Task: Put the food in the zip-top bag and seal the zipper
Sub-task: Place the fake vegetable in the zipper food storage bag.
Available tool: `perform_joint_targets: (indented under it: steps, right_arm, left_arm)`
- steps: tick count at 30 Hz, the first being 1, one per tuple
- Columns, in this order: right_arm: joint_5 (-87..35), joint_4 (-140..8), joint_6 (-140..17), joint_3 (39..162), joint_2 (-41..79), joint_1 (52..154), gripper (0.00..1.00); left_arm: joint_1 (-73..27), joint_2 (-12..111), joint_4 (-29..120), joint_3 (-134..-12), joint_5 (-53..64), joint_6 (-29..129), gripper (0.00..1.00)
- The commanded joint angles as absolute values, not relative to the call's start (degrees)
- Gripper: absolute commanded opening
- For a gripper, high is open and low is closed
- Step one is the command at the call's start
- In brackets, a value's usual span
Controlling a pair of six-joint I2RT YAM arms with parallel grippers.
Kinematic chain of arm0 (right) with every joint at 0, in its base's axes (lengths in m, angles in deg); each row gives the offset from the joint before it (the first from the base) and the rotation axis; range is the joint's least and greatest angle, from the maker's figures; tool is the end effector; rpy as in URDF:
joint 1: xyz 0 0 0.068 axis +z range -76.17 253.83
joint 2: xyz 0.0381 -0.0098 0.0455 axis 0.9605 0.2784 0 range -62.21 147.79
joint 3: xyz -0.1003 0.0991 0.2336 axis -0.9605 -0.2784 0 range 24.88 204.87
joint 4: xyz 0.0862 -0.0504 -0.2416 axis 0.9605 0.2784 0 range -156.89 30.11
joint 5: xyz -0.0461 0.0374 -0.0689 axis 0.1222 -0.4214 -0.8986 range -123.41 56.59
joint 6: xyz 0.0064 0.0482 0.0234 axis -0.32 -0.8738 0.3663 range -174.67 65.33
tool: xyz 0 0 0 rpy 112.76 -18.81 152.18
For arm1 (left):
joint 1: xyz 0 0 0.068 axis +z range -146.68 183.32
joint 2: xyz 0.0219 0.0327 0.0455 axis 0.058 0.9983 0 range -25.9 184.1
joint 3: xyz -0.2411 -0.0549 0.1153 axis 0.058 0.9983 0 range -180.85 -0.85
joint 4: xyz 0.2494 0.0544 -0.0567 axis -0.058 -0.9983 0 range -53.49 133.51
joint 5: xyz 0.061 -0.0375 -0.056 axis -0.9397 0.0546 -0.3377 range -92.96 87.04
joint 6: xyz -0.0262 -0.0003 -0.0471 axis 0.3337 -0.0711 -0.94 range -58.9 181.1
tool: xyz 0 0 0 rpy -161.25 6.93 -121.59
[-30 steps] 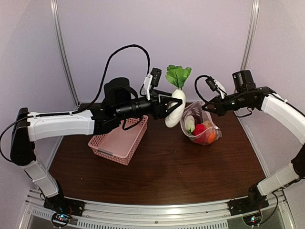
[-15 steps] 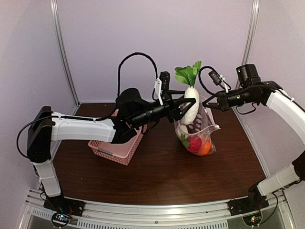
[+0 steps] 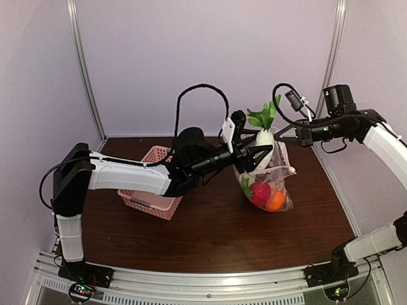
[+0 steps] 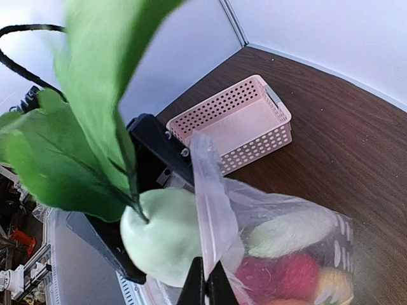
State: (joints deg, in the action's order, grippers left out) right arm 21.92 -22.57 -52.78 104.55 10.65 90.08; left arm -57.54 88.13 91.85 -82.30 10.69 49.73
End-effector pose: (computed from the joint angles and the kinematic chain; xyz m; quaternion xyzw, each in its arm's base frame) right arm 0.2348 0.0989 0.3970 -0.3280 0.7520 0.4621 0.3366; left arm 0.2219 -0.4153 0.3027 0.3369 0.5046 -0.5246 0.5973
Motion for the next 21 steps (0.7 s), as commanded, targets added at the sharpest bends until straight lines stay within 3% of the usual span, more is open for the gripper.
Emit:
perform_joint_targets:
  steps: [1, 3, 8, 14, 21]
  right_arm:
    - [24.52, -24.87, -53.36, 103.46, 9.23, 90.45, 0.0]
    - [24.48, -25.03, -53.27, 103.27, 9.28, 90.31, 0.0]
    - [24.3, -25.71, -53.18, 102.43, 9.39, 90.27, 0.0]
    - [23.54, -26.71, -52.74, 100.65, 9.08, 90.26, 0.0]
    - [22.3, -27.76, -52.0, 98.06, 8.48, 90.22, 0.0]
  left_arm:
    - [-57.8, 87.97, 90.72, -84.26, 8.37, 51.69, 0.91]
    - [-57.89, 86.32, 89.04, -84.83, 8.24, 52.43, 0.98]
    - [-57.97, 80.9, 83.02, -85.56, 8.61, 54.44, 0.98]
    - [-57.98, 68.15, 78.78, -76.08, 4.29, 54.04, 0.98]
    - [-57.93, 65.47, 47.39, -82.77, -7.62, 46.72, 0.98]
